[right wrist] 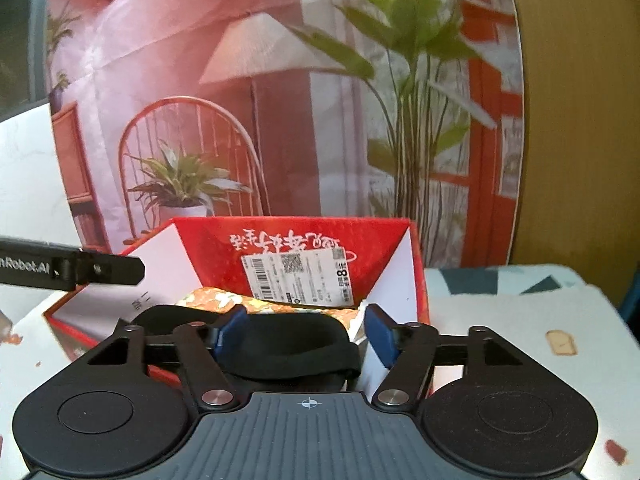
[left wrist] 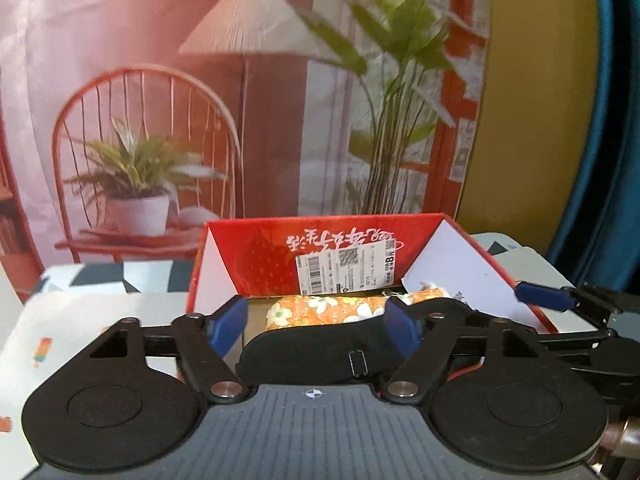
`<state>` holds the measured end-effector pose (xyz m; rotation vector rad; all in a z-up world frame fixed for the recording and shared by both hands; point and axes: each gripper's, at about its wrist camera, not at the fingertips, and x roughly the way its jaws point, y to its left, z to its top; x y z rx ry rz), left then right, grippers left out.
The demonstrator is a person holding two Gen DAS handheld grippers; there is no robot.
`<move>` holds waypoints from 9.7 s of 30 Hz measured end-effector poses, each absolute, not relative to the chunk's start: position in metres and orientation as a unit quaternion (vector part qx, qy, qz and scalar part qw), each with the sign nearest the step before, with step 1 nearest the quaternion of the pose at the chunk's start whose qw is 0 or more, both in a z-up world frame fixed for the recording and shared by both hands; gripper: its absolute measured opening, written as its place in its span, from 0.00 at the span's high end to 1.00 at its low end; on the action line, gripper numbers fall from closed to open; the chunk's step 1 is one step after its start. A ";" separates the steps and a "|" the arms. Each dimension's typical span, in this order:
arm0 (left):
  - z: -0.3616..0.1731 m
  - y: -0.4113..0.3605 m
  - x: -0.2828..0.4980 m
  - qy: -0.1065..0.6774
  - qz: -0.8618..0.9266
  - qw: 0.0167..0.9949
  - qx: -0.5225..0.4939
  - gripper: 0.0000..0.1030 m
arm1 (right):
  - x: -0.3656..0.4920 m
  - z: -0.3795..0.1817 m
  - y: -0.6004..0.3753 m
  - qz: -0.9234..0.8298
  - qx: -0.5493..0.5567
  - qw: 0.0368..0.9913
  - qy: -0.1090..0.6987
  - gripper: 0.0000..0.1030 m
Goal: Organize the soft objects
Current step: 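Open both grippers and withdraw them from the box, then move both grippers down to the grey knit cloth beside the box, then close both grippers on the grey knit cloth, then lift the grey knit cloth with both grippers toward the red box, then lower the grey knit cloth into the box and open both grippers, then move both grippers down to the white cloth beside the box and close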
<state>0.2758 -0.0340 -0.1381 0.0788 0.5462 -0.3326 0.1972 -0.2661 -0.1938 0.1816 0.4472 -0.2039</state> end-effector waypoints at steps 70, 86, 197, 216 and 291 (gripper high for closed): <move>-0.257 0.013 0.229 0.407 -0.078 0.909 0.043 0.59 | 0.087 -0.296 -0.249 -0.127 0.201 0.925 0.295 0.36; -0.232 0.051 0.165 0.392 -0.076 0.913 -0.081 0.33 | 0.091 -0.298 -0.234 -0.115 0.157 0.930 0.313 0.40; -0.122 -0.006 0.237 0.244 -0.146 0.959 0.011 0.81 | 0.152 -0.136 -0.275 -0.049 0.109 0.981 0.155 0.82; -0.170 -0.038 0.312 0.385 -0.145 0.908 0.077 0.81 | 0.215 -0.193 -0.296 -0.063 0.141 0.947 0.282 0.82; -0.260 0.035 0.180 0.324 -0.021 0.946 -0.012 0.10 | 0.141 -0.298 -0.246 -0.117 0.042 0.939 0.321 0.42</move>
